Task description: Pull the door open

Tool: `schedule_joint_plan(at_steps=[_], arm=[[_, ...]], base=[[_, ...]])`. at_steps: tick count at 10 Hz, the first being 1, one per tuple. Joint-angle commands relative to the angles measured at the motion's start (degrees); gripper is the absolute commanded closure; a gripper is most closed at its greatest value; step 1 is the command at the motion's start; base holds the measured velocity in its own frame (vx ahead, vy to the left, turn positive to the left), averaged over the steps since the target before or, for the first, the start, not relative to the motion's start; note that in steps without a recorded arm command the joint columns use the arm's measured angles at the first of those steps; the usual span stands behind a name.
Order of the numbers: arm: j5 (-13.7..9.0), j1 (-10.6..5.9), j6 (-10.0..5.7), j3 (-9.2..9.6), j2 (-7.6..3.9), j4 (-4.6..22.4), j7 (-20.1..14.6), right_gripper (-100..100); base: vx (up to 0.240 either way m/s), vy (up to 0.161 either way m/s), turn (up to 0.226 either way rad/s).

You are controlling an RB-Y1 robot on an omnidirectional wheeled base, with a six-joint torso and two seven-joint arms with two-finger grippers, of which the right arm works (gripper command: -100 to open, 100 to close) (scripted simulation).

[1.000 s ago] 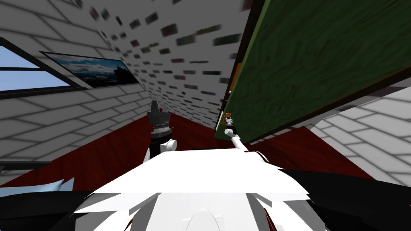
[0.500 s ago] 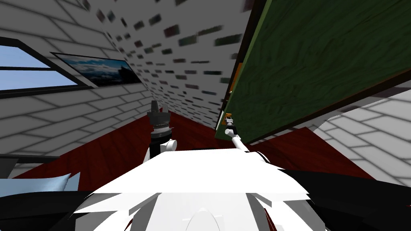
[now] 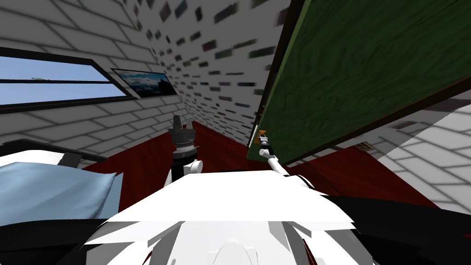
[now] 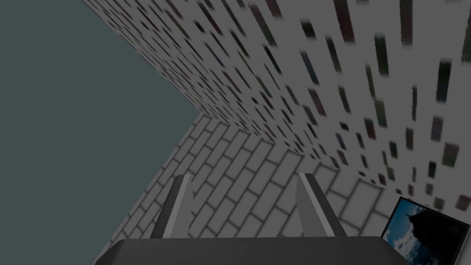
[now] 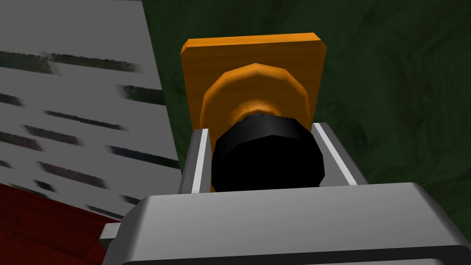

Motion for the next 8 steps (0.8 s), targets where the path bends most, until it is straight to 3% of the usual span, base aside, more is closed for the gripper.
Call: schedule_joint_plan(at_steps=[1, 5, 6, 8], arm=[[-0.01, 0.23, -0.21, 1.43, -1.12, -0.49, -1.91, 100], [-0.16, 1.42, -0.24, 4.16, -3.88, -1.68, -5.59, 100], [-0.15, 1.22, -0.3, 3.69, -3.54, -1.37, -4.99, 100], [0.07, 1.92, -0.38, 5.51, -4.64, -2.27, -6.58, 100]], base=[[-0.192, -0.095, 0.165], [-0.213, -0.092, 0.186], [-0.104, -0.034, 0.047], [-0.183, -0.062, 0.109]])
